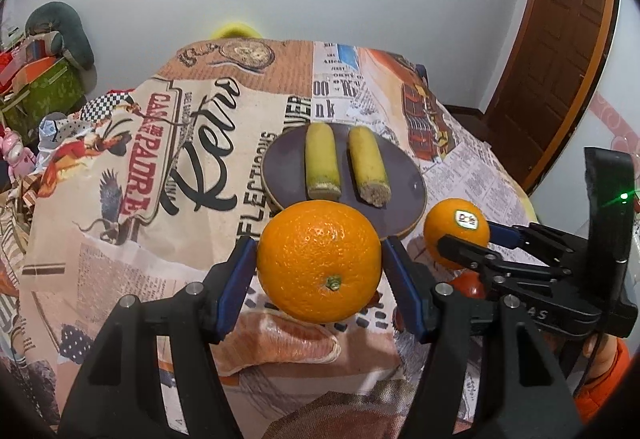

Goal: Organize fruits
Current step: 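Grasp the large orange with the left gripper while the right gripper grasps the stickered orange, then carry both oranges onto the plate beside the yellow cylinders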

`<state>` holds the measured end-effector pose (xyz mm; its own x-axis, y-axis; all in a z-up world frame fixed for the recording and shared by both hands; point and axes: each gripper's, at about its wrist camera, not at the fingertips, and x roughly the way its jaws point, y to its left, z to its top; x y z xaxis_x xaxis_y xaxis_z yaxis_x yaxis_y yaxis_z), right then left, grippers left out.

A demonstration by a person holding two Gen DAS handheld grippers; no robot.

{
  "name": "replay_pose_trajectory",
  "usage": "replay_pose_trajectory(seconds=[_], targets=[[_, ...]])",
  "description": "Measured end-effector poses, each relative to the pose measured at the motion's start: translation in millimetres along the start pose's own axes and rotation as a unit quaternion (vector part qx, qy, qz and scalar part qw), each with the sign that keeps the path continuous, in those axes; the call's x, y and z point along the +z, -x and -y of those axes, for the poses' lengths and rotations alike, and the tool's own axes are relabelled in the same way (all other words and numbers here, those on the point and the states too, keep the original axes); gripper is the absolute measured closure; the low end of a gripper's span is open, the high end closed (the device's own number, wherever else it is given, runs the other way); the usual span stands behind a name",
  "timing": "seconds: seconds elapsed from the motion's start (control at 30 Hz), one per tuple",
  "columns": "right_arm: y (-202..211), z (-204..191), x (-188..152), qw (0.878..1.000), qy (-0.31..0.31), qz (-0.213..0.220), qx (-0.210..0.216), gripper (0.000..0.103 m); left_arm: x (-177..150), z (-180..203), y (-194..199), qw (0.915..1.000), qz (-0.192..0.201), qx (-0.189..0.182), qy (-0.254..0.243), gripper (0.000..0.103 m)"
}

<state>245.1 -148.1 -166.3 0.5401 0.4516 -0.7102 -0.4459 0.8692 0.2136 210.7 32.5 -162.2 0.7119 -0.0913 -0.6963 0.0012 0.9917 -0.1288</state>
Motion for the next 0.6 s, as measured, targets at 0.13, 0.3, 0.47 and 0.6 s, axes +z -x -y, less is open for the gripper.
replay_pose_trajectory(seconds=[0.13, 0.3, 0.47, 0.6], targets=[[12, 0, 10, 1.0, 0.001, 0.021, -0.001, 0.054, 10, -1, 5, 0.9999, 0.015, 0.001, -0.001, 0.039], [22, 3, 25, 0.999, 0.003, 0.046, -0.004, 0.054, 23, -2, 6, 0.9996, 0.029, 0.001, -0.002, 0.039], [25, 5, 39, 0.998, 0.007, 0.062, -0.01, 0.054, 38, -2, 1, 0.9992, 0.039, -0.001, -0.004, 0.039], [21, 9, 51, 0.997, 0.008, 0.071, -0.013, 0.054, 49, -5, -7, 0.9992, 0.04, -0.006, -0.003, 0.039]])
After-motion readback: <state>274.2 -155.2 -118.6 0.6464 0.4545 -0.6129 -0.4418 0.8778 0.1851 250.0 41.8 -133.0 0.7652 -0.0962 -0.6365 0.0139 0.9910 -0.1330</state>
